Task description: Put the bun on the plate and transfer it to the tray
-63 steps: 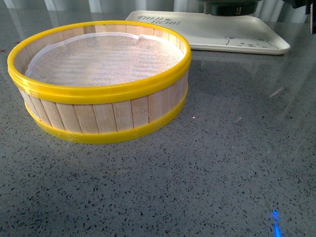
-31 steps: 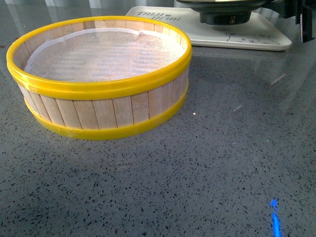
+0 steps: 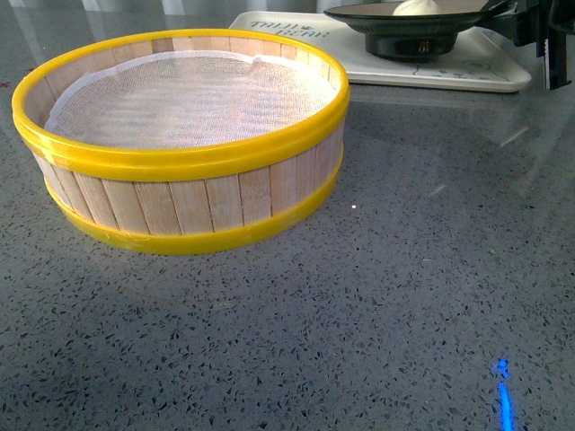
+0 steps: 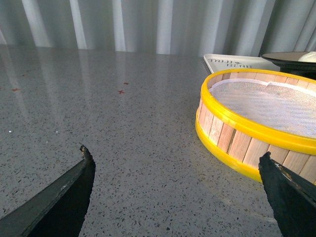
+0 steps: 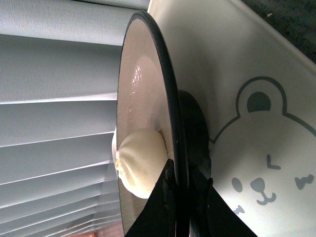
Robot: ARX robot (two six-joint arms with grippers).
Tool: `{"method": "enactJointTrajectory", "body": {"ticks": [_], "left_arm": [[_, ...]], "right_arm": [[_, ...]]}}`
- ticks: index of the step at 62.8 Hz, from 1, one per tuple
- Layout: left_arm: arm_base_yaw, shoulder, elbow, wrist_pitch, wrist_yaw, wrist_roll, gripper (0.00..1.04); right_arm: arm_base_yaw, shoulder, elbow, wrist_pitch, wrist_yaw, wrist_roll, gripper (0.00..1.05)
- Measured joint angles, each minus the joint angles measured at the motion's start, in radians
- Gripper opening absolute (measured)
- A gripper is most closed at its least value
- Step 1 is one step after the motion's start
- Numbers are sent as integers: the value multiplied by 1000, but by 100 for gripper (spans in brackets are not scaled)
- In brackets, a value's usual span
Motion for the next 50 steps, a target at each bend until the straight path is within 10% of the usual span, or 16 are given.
{"method": "enactJointTrajectory", "body": {"ticks": [13, 43, 50], "left_arm": [[0, 0, 0, 0, 0, 0, 98], [0, 0, 0, 0, 0, 0, 98], [0, 0, 0, 0, 0, 0, 98]], "right_arm": [[0, -6, -28, 15, 0, -3, 4], [2, -187, -232, 93, 39, 15, 93], [1, -263, -309, 92, 56, 10, 96]]}}
